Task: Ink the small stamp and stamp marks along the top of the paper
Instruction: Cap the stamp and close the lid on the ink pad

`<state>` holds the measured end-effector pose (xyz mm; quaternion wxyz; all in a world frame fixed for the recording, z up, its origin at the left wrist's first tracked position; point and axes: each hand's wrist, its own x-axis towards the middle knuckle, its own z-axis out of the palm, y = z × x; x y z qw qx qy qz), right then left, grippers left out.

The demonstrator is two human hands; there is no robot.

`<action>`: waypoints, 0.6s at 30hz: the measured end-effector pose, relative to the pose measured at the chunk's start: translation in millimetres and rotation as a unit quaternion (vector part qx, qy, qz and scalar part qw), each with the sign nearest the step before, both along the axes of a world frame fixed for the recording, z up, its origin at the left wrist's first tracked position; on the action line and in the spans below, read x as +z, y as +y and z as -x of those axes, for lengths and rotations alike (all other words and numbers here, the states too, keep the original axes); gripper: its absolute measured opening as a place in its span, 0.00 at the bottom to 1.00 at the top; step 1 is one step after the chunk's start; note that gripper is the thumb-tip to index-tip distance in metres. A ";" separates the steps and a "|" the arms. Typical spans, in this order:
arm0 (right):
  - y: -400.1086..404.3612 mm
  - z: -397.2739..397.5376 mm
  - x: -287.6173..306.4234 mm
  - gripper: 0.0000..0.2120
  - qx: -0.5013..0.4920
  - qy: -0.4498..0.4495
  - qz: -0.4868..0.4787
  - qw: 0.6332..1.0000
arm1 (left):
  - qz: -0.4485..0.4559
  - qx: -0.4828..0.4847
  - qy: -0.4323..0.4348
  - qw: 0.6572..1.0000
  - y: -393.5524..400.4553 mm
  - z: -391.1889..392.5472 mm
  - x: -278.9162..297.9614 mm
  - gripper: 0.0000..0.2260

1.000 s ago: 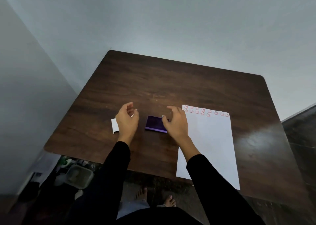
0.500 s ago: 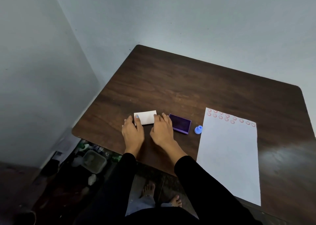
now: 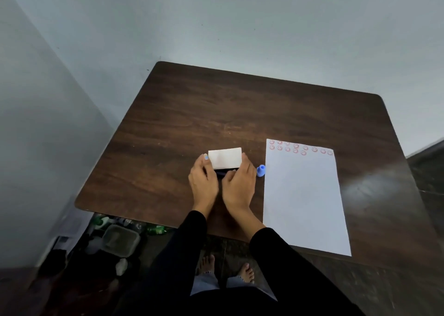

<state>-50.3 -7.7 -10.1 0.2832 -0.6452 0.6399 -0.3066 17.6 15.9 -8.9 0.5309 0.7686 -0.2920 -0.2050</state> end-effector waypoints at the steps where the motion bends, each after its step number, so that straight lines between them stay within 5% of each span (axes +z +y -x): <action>1: -0.7 4.6 -1.8 0.24 -0.011 0.006 -0.008 1.000 | -0.008 -0.014 0.004 1.000 -1.7 3.2 -2.1 0.14; 5: -3.1 17.3 -8.7 0.23 -0.026 0.031 -0.043 0.998 | -0.076 -0.054 0.017 0.995 -8.4 8.1 -8.5 0.18; 18: -9.4 23.1 -13.3 0.17 -0.040 0.001 -0.090 0.995 | -0.094 -0.097 0.015 0.991 -12.1 -3.2 -9.3 0.20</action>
